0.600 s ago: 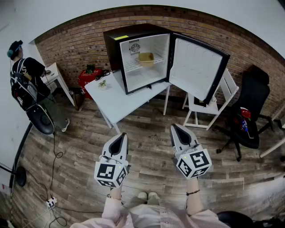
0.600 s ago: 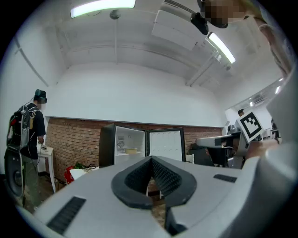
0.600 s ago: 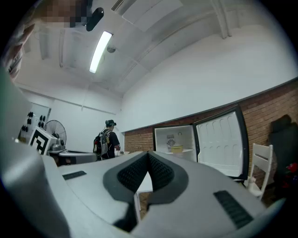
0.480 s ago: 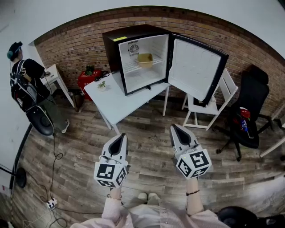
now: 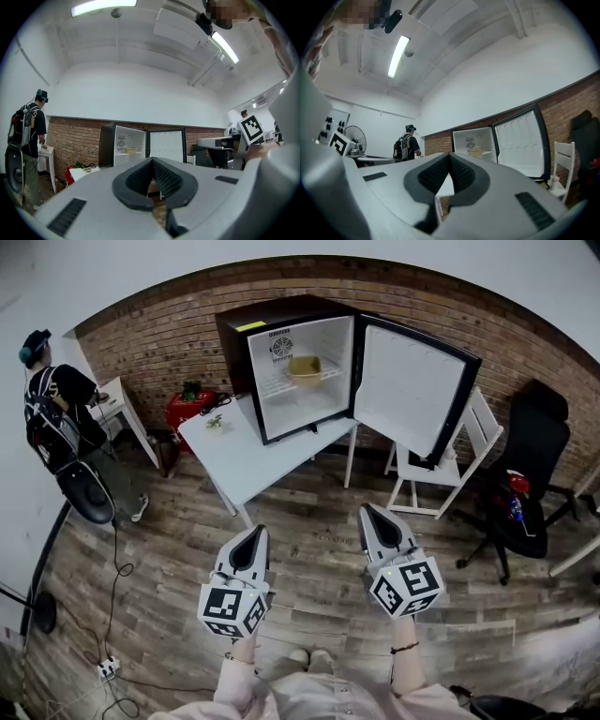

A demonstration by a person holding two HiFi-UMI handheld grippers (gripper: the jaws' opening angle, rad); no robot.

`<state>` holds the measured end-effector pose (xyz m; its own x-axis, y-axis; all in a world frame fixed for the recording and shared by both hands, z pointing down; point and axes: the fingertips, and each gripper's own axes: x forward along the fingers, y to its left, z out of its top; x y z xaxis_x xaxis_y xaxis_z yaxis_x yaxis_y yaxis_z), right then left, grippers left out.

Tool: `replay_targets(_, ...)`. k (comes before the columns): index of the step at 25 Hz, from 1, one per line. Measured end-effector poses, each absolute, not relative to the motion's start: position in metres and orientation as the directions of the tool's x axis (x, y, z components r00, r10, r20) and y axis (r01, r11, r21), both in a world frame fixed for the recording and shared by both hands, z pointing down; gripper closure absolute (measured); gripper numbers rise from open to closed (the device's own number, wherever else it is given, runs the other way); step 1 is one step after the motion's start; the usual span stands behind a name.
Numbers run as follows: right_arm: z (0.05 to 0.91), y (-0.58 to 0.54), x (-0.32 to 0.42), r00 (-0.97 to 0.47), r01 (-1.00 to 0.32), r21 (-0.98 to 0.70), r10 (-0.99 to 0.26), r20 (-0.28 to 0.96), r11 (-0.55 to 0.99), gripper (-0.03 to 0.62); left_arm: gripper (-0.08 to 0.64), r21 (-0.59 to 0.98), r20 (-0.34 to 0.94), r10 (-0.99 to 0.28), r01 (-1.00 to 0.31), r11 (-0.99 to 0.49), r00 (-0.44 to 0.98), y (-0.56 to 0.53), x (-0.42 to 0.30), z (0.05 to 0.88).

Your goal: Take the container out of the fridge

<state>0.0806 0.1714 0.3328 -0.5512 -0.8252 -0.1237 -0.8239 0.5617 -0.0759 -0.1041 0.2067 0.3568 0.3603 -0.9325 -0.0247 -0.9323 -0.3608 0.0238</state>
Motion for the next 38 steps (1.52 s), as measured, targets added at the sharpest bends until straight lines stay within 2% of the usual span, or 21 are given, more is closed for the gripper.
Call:
replay_targets(9,0.347,0.162,0.083,-0.590,-0.793,-0.087,-0.796,-0.134,0.603,0.584,0.571,0.066,-0.015,-0.937,-0.935,-0.348,0.348,0.206,-0.092,0.370)
replay_targets(12,0.348,0.155,0.089,-0.577,-0.799,-0.110,-0.806,-0.134,0.591,0.518,0.571,0.074,-0.014,-0.939,-0.936,-0.345,0.345,0.201,-0.091,0.370)
replay_targets(18,0.351,0.139,0.098,-0.560,-0.813,-0.113,-0.820,-0.122,0.572,0.463,0.571,0.084,0.001,-0.935,-0.932,-0.352,0.353,0.186,-0.080,0.375)
replay_targets(27,0.365,0.094,0.097,-0.547,-0.826,-0.104,-0.832,-0.089,0.554,0.446,0.571,0.098,0.006,-0.933,-0.928,-0.358,0.360,0.140,-0.083,0.387)
replay_targets(38,0.378,-0.007,0.086,-0.550,-0.826,-0.124,-0.834,-0.032,0.550,0.442,0.571,0.119,0.023,-0.924,-0.919,-0.376,0.381,0.034,-0.086,0.393)
